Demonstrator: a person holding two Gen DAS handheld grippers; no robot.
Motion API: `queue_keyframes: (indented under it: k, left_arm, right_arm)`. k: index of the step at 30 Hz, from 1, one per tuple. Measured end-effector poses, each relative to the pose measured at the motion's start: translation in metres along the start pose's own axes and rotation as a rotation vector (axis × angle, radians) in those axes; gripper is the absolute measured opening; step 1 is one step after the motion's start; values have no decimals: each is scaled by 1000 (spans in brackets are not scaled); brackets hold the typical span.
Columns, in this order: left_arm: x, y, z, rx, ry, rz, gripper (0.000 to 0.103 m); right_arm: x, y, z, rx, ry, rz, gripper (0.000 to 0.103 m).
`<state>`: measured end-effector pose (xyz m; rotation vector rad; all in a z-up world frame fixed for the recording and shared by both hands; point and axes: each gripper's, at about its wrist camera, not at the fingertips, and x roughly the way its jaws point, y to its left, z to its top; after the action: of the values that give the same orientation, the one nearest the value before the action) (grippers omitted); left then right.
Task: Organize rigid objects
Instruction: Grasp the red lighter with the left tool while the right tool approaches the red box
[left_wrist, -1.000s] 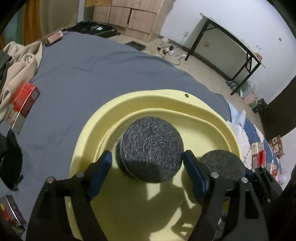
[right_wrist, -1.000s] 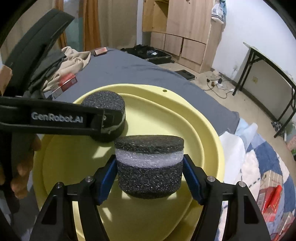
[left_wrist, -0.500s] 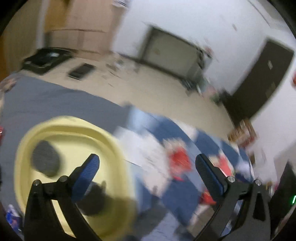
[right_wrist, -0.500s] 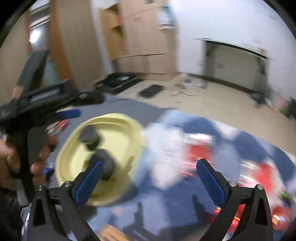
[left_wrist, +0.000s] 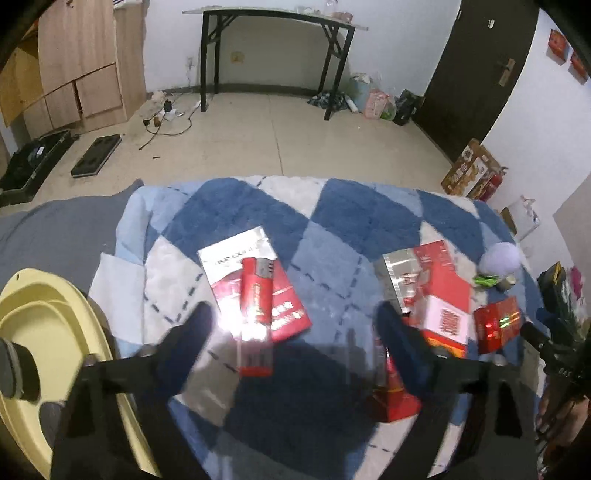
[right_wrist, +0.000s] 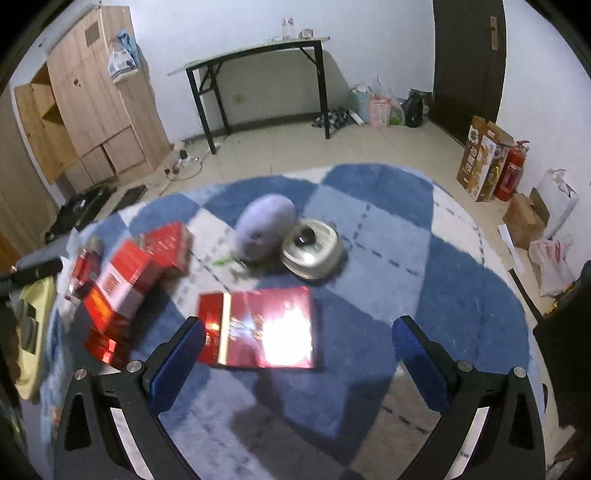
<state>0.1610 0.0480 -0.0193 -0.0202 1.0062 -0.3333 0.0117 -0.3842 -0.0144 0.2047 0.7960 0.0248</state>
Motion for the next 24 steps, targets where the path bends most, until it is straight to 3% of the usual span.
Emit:
queue_keyframes:
  k: [6,7,9,12,24]
  left_arm:
    - [8,9,-10,-20,30,-35,66]
    - [9,8,-10,-16,31,-37,61]
    - [12,5,-13,-2,47,-25,38]
    - [10,8,-12,-3,39,-41,28]
    - [14,0,-13,-3,53,-15,24]
  right_arm:
    - [26,1,-1,28,19,8,103]
    - [28,3,0,32,20,8,103]
    - [36,3,1,33,28,10,103]
    - [45,7,-2,6,31,11,103]
    - [46,8,-7,21,16,13,103]
